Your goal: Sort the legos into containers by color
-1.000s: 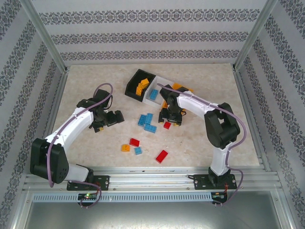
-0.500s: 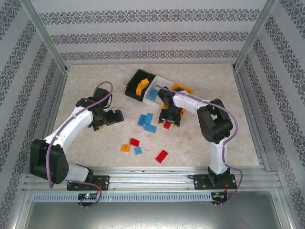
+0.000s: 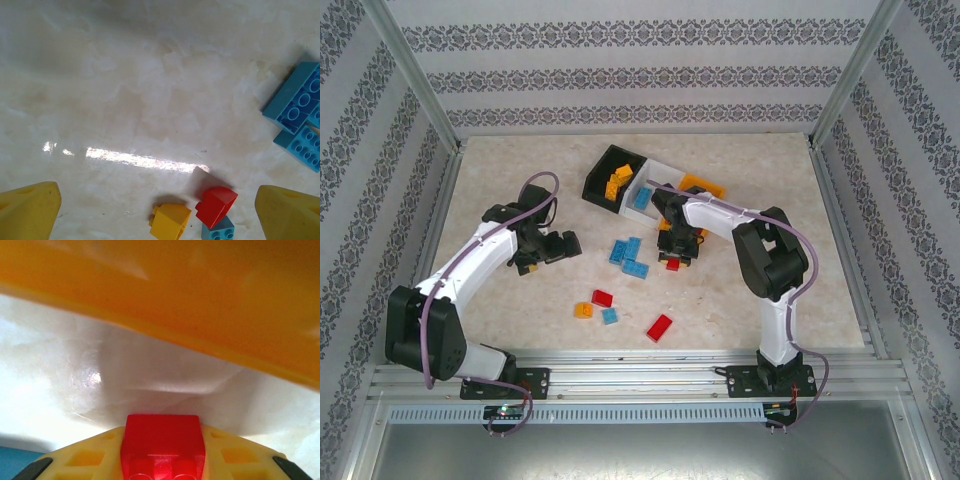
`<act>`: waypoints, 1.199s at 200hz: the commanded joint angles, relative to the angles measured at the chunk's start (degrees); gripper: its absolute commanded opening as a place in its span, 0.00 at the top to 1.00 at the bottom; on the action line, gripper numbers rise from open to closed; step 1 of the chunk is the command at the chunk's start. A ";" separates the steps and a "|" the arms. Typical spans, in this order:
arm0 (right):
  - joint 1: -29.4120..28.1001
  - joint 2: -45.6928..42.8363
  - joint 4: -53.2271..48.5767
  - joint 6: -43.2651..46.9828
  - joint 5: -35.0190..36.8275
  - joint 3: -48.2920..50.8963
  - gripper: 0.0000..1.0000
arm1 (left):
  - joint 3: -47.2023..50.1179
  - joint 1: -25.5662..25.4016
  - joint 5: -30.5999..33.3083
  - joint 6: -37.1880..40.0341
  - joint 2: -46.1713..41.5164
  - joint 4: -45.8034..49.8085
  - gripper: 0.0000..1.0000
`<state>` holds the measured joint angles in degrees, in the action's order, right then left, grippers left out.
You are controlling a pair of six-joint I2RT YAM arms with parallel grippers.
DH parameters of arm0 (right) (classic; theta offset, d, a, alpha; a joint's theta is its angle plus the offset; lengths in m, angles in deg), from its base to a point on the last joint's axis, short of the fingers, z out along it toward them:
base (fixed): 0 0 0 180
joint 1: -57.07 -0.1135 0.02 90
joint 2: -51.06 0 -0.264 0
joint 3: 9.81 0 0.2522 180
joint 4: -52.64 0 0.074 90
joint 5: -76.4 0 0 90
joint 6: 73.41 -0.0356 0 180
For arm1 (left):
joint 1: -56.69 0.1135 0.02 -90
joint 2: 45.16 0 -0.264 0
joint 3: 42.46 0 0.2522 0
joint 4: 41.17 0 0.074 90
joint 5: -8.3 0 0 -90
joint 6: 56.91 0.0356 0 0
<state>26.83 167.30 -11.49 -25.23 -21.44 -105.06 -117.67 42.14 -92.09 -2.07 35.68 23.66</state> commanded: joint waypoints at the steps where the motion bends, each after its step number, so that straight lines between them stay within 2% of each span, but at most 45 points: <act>1: 0.09 -1.55 -0.38 0.40 0.38 1.95 0.69 | -1.07 0.52 -0.82 -0.97 0.83 -0.91 0.00; 61: 0.47 -6.22 -1.25 1.89 -1.92 -1.77 0.71 | 0.76 0.53 -1.44 -2.53 0.51 -2.65 0.00; 102: 3.14 -9.68 -2.97 3.06 -2.47 -6.88 0.71 | 3.73 -0.07 -3.25 -5.46 0.33 -5.39 0.00; 154: 10.10 -9.08 -3.47 5.11 -2.62 -10.88 0.71 | 9.00 -6.67 -6.40 -11.54 4.46 -12.98 0.00; 209: 15.23 -3.19 -4.14 7.16 -2.77 -14.63 0.70 | 6.68 -12.96 -7.39 -13.01 11.40 -15.16 0.00; 224: 16.21 -2.18 -4.34 7.36 -2.93 -15.46 0.66 | 5.86 -13.88 -7.51 -13.07 12.73 -15.08 0.00; 240: 16.91 -1.26 -5.20 7.64 -2.75 -16.56 0.57 | 5.20 -14.36 -7.46 -13.09 13.54 -15.11 0.00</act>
<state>42.79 164.62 -14.07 -18.93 -23.78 -118.68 -110.26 28.92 -99.26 -13.94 48.25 9.73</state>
